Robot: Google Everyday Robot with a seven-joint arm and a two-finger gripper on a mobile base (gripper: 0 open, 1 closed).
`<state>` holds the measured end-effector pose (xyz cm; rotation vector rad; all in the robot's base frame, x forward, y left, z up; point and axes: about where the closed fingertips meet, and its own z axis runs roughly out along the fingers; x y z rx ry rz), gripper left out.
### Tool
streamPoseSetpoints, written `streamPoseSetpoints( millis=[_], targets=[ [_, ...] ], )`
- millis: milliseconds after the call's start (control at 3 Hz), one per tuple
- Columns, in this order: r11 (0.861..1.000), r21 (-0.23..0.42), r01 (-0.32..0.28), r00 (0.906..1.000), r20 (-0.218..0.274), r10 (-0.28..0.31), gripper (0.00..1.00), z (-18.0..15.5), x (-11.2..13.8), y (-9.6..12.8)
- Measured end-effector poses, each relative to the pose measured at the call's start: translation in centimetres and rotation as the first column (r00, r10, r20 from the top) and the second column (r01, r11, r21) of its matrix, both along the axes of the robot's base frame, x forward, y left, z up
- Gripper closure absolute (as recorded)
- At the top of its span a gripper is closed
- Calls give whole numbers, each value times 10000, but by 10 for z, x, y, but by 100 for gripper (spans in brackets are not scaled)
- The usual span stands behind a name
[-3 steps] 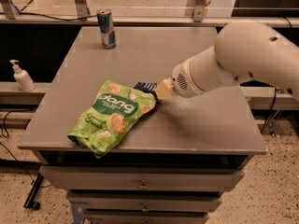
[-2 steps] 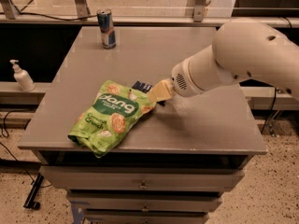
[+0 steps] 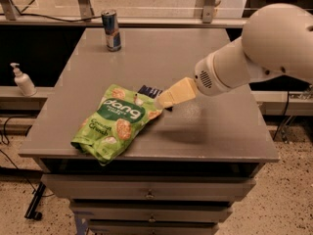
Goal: Move rxbar blueberry near green rice chip bag
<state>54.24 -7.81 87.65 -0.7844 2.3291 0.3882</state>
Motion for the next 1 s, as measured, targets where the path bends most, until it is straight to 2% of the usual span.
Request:
streamPoseSetpoints(
  millis=[333, 667, 1000],
  targets=[
    [9994, -340, 46, 9953, 967, -13, 0, 36, -6, -41],
    [9959, -777, 471, 9681, 2493, -264, 0, 89, -19, -96],
    [9943, -1023, 304, 9639, 2664, -21, 0, 91, -21, -99]
  ],
)
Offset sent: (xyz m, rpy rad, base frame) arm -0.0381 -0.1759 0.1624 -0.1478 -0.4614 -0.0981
